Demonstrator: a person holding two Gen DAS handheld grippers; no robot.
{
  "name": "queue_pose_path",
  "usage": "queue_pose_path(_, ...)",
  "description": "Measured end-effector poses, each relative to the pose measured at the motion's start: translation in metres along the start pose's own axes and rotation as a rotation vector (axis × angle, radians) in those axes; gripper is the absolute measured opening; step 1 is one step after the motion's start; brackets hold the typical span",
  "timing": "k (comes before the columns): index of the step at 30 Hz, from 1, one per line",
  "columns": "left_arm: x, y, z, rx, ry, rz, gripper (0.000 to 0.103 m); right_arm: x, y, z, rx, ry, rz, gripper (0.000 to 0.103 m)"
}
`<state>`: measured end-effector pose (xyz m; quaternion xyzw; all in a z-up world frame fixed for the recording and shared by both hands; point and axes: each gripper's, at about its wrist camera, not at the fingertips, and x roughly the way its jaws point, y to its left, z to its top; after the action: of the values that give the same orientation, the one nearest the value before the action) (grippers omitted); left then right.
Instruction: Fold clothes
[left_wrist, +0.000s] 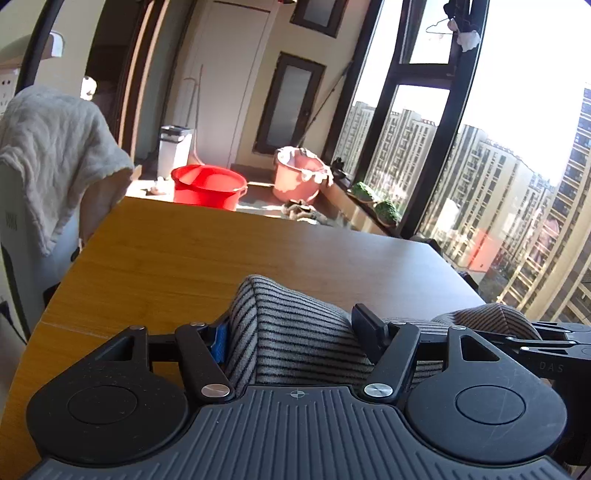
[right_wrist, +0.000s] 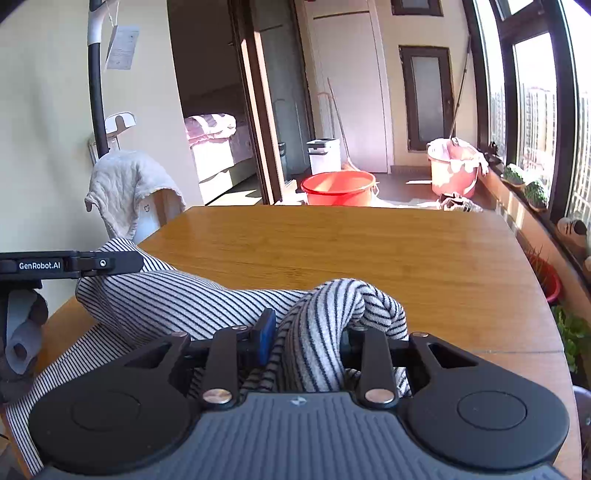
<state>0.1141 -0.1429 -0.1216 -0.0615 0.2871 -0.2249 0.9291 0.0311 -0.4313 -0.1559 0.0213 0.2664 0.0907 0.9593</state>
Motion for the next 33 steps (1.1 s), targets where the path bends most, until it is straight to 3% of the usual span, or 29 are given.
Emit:
queue_pose_path(2, 0.006, 0.006, -0.008, -0.015, 0.041, 0.01, 0.073, 0.015, -0.02, 0.002, 0.052, 0.037, -0.004, 0.031)
queue_pose_path(5, -0.001, 0.008, -0.02, -0.015, 0.024, 0.013, 0.08, 0.011, -0.046, -0.001, 0.225, 0.041, 0.046, 0.047)
queue_pose_path(6, -0.003, 0.009, -0.019, -0.028, 0.026, 0.019, 0.083, 0.009, -0.048, -0.002, 0.231, 0.035, 0.04, 0.052)
queue_pose_path(10, -0.006, -0.001, -0.013, 0.02, 0.024, 0.082, 0.088, 0.008, -0.047, -0.004, 0.203, 0.043, 0.024, 0.053)
queue_pose_path(14, -0.014, -0.011, -0.009, 0.059, 0.015, 0.107, 0.088, -0.002, -0.034, -0.002, 0.149, 0.007, -0.071, 0.063)
queue_pose_path(17, -0.022, -0.012, -0.006, 0.045, 0.012, 0.114, 0.09, -0.023, -0.025, 0.001, 0.073, -0.079, -0.116, 0.059)
queue_pose_path(19, -0.035, -0.015, -0.004, 0.035, -0.039, 0.119, 0.09, -0.038, -0.018, 0.004, 0.041, -0.127, -0.122, 0.037)
queue_pose_path(22, -0.055, -0.026, -0.003, 0.016, -0.148, 0.084, 0.092, -0.053, -0.009, 0.004, 0.045, -0.155, -0.057, 0.036)
queue_pose_path(24, -0.058, -0.032, -0.006, -0.024, -0.176, 0.019, 0.096, -0.048, -0.002, 0.0, 0.054, -0.104, -0.002, 0.037)
queue_pose_path(26, -0.044, -0.036, -0.015, -0.039, -0.12, -0.016, 0.096, -0.028, 0.006, -0.014, 0.039, -0.008, -0.03, 0.04)
queue_pose_path(30, -0.013, -0.022, -0.035, -0.107, -0.007, 0.01, 0.096, -0.021, 0.01, -0.025, 0.055, -0.034, -0.083, 0.04)
queue_pose_path(33, -0.004, -0.006, -0.034, -0.179, 0.016, 0.021, 0.099, -0.022, 0.015, -0.031, 0.06, -0.045, -0.121, 0.04)
